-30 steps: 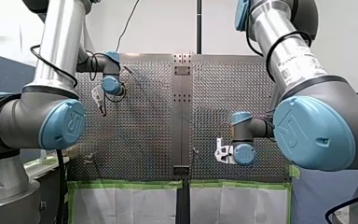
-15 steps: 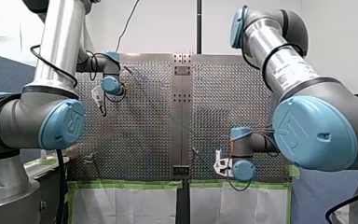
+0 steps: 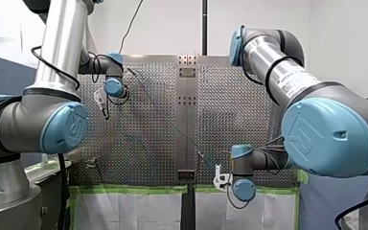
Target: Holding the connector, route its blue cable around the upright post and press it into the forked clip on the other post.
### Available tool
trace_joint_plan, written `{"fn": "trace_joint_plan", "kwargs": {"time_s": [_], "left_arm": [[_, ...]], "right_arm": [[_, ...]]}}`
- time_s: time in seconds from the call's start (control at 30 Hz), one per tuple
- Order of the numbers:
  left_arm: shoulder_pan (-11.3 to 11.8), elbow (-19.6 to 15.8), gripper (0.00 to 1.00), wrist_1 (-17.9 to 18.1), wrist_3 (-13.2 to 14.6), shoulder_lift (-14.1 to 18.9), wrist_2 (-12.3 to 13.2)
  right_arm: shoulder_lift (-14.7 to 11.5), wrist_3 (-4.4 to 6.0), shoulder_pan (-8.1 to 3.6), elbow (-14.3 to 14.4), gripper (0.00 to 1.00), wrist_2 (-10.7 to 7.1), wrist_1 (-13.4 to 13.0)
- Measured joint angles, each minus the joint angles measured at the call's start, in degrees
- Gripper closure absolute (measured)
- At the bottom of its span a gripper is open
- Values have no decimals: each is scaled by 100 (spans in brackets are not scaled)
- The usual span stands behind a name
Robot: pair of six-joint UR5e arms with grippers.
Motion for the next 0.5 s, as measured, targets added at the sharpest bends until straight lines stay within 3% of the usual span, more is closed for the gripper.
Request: {"fn": "trace_joint_plan", "kwargs": {"time_s": [0.5], "left_arm": [[23, -3, 0, 1, 0, 0, -4]], "right_arm": [[797, 12, 150, -118, 100, 66, -26]]}}
